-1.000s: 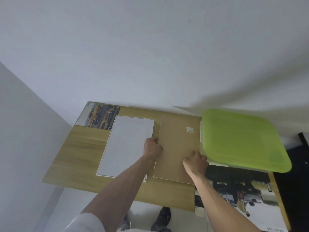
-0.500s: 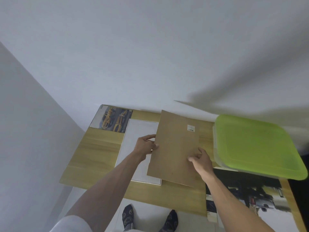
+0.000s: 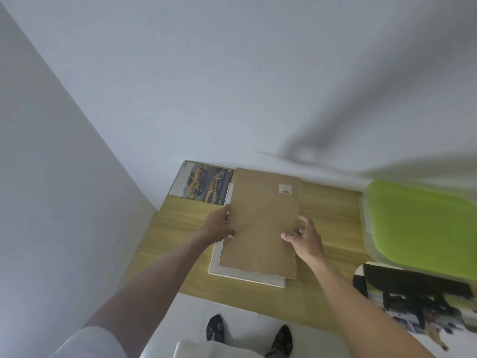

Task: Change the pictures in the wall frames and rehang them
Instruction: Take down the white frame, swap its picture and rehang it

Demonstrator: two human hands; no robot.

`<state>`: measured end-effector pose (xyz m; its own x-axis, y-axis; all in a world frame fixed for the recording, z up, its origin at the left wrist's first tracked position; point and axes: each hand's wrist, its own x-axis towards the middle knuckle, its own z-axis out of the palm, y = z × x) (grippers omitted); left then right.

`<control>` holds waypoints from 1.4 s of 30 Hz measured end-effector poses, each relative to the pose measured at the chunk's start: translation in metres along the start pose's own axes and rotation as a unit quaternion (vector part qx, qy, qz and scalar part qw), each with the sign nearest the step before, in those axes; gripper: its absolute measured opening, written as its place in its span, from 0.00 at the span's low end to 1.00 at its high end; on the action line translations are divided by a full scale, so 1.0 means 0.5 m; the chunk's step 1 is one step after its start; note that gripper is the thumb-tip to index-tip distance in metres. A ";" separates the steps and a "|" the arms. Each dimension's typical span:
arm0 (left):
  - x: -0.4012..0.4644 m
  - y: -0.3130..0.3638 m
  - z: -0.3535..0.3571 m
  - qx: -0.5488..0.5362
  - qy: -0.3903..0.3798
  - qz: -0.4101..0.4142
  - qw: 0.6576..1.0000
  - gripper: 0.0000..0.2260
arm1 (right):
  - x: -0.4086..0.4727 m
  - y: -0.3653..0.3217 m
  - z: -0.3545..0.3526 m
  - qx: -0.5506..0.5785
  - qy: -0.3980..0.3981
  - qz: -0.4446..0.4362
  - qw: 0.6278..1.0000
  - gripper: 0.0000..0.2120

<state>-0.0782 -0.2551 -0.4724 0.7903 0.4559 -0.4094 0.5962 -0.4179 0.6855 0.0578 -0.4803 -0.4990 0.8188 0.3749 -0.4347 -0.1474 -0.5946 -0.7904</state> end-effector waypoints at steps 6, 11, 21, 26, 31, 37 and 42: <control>0.005 -0.050 -0.010 0.017 0.016 0.030 0.999 0.34 | -0.010 0.011 0.035 -0.037 -0.022 -0.006 0.999 0.40; 0.002 -0.087 0.009 0.028 0.012 0.024 0.999 0.30 | -0.024 0.034 0.059 -0.059 -0.008 -0.010 0.998 0.40; 0.010 -0.110 0.024 0.076 0.009 0.000 0.997 0.26 | -0.018 0.047 0.079 -0.100 0.002 0.009 0.995 0.40; 0.018 -0.120 0.028 0.086 -0.002 -0.005 0.996 0.23 | -0.016 0.051 0.088 -0.124 0.009 0.016 0.992 0.41; 0.028 -0.127 0.028 0.079 -0.010 -0.007 0.997 0.19 | -0.012 0.049 0.084 -0.161 0.007 0.006 0.987 0.29; 0.035 -0.137 0.024 0.081 -0.018 -0.017 0.996 0.33 | 0.000 0.059 0.083 -0.210 -0.001 -0.020 0.977 0.22; 0.031 -0.137 0.026 0.105 -0.040 -0.009 0.994 0.35 | -0.001 0.053 0.077 -0.243 -0.009 -0.022 0.970 0.22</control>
<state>-0.1051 -0.2294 -0.5335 0.7825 0.4045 -0.4734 0.6206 -0.5689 0.5397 0.0322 -0.4688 -0.5366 0.8077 0.4169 -0.4169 0.1689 -0.8411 -0.5139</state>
